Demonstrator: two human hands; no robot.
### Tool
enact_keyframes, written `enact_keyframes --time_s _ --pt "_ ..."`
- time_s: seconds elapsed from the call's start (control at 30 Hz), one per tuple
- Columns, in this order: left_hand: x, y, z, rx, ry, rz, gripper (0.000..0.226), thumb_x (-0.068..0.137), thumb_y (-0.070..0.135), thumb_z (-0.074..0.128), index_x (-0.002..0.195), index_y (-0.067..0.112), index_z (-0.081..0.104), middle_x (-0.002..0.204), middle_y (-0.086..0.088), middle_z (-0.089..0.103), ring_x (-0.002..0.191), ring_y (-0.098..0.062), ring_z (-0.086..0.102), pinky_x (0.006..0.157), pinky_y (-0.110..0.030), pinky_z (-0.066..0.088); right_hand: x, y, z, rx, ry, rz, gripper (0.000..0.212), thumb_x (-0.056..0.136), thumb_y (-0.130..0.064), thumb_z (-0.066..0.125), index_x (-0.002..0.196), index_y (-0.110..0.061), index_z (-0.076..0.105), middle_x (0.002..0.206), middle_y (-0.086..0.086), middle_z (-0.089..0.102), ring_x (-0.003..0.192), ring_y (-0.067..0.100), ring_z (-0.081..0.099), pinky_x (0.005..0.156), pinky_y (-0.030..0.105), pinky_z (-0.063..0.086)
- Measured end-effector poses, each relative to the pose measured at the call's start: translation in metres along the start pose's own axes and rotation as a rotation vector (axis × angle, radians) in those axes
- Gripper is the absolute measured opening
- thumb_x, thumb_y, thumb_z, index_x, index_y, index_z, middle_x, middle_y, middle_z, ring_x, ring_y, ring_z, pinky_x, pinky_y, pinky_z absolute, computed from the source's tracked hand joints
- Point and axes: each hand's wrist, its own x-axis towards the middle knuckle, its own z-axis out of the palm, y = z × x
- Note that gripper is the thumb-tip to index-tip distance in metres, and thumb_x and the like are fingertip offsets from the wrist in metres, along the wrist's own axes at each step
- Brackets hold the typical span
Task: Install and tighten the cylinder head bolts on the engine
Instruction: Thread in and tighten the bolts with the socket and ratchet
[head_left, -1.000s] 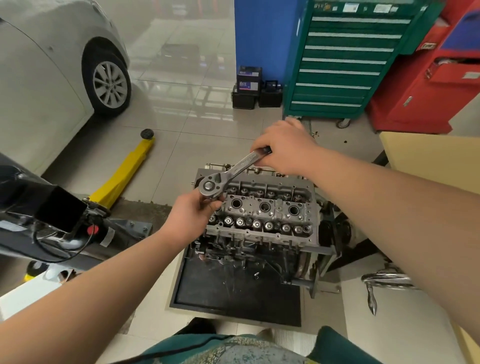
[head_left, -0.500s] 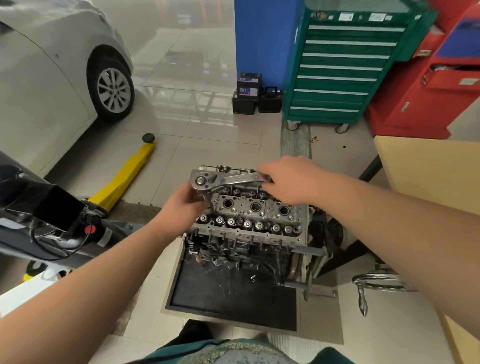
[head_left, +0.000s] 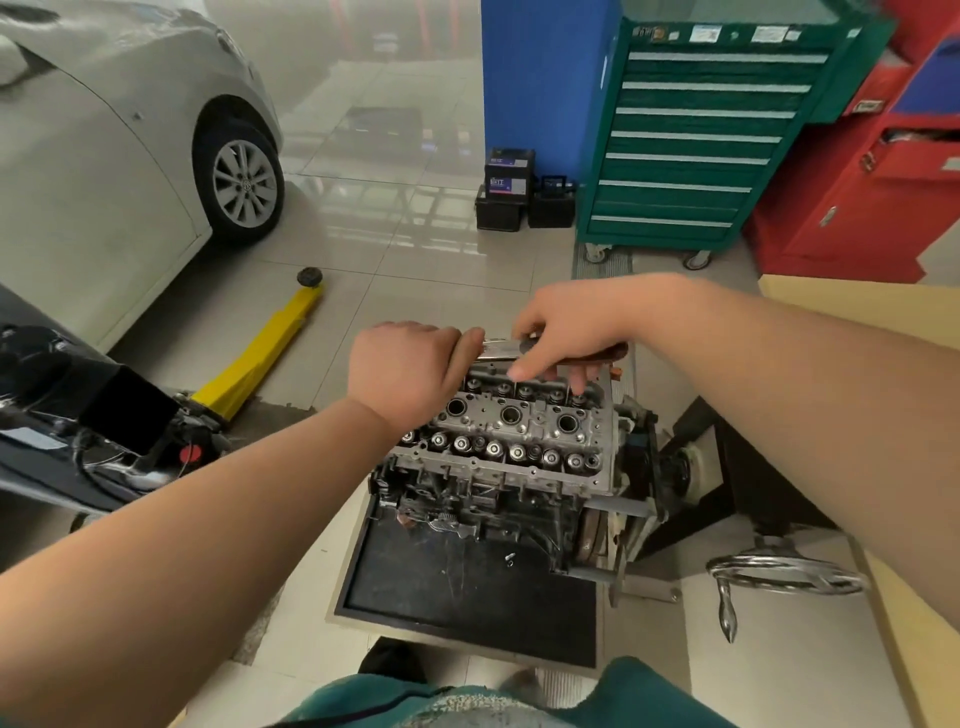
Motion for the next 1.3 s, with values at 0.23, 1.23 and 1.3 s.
enact_keyframes --time_s 0.23,1.23,1.3 --pt "0.019 -0.006 -0.004 -0.058 -0.241 0.178 0.077 0.098 0.082 0.01 0.077 0.026 0.058 0.06 0.005 0.055 0.055 -0.014 0.055 0.048 -0.026 0.03 0.01 0.014 -0.002 0.402 -0.441 0.161 0.022 0.098 -0.023 0.065 0.104 -0.002 0.069 0.087 0.018 0.072 0.066 0.025 0.072 0.055 0.029 0.058" --pt "0.033 -0.04 -0.012 0.016 -0.485 0.721 0.025 0.082 0.032 0.066 0.065 0.023 0.05 0.056 0.004 0.054 0.052 -0.022 0.048 0.053 -0.021 0.018 -0.041 -0.013 0.139 1.194 -0.236 -0.235 0.009 0.093 -0.005 0.059 0.095 -0.012 0.053 0.066 0.01 0.05 0.043 0.019 0.048 0.04 0.028 0.039" --pt "0.033 -0.042 -0.011 0.006 -0.493 0.741 0.026 0.084 0.035 0.066 0.066 0.023 0.053 0.057 0.004 0.055 0.053 -0.022 0.05 0.054 -0.023 0.023 -0.042 -0.017 0.144 1.217 -0.228 -0.217 0.01 0.092 -0.006 0.06 0.097 -0.012 0.054 0.067 0.009 0.05 0.043 0.019 0.048 0.04 0.027 0.04"
